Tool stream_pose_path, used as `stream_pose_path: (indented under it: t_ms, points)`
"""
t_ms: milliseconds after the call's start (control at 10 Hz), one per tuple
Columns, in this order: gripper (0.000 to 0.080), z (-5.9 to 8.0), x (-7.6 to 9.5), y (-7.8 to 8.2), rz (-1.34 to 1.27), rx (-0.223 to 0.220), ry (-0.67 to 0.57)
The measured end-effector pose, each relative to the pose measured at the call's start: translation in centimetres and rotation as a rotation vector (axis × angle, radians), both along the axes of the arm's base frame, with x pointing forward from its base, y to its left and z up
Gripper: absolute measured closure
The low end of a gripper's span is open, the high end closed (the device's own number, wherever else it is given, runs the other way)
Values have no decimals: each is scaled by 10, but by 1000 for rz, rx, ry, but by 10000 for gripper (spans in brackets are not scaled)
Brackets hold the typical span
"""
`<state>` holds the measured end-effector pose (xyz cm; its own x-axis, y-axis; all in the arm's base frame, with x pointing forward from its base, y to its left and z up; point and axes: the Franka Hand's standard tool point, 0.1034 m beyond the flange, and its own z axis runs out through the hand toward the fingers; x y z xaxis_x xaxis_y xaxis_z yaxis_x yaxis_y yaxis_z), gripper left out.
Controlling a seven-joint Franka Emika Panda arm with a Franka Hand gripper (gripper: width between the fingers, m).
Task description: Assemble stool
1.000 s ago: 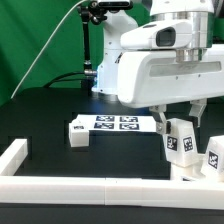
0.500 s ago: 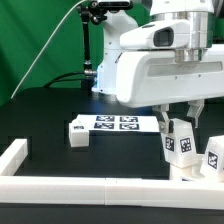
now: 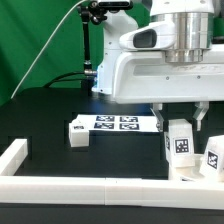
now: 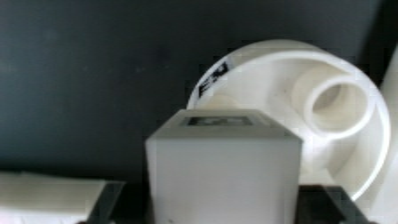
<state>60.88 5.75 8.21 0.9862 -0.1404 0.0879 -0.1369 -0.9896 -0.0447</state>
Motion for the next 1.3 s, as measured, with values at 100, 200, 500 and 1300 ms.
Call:
stream_pose_path:
  t_ms: [100, 200, 500, 1300]
  points:
    - [462, 0, -1, 3, -124, 13, 7]
    - [462, 0, -1, 3, -222, 22, 11]
    - [462, 0, -1, 5, -577, 84, 34]
    - [462, 0, -4, 10, -1114, 144, 110]
